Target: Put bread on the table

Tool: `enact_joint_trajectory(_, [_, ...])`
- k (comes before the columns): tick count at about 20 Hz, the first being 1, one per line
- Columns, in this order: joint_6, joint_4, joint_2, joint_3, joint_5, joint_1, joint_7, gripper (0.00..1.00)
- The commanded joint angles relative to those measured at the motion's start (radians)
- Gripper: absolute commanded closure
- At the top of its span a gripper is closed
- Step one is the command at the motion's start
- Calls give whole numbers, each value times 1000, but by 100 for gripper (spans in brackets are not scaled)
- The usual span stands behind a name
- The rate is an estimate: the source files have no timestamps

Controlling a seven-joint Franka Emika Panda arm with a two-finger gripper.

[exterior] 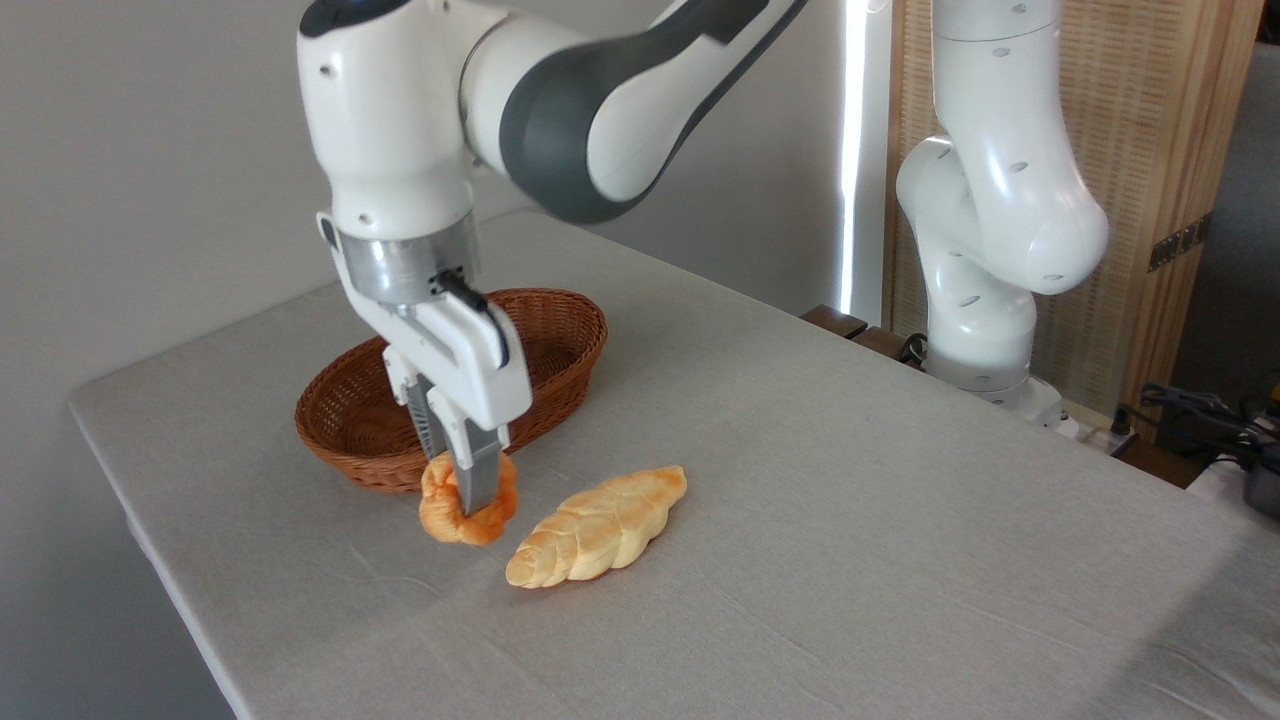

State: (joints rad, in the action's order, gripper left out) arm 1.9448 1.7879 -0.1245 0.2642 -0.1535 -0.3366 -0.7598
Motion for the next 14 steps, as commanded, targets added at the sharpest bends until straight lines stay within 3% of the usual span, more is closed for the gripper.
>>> enact_joint_trajectory(1, [29, -5, -44, -26, -26, -4, -3, 0])
enact_joint_trajectory(9, [48, -7, -78, -52, -26, -4, 1, 0])
enact_joint_trajectory(14, [40, -16, -32, -51, -24, -2, -1, 0])
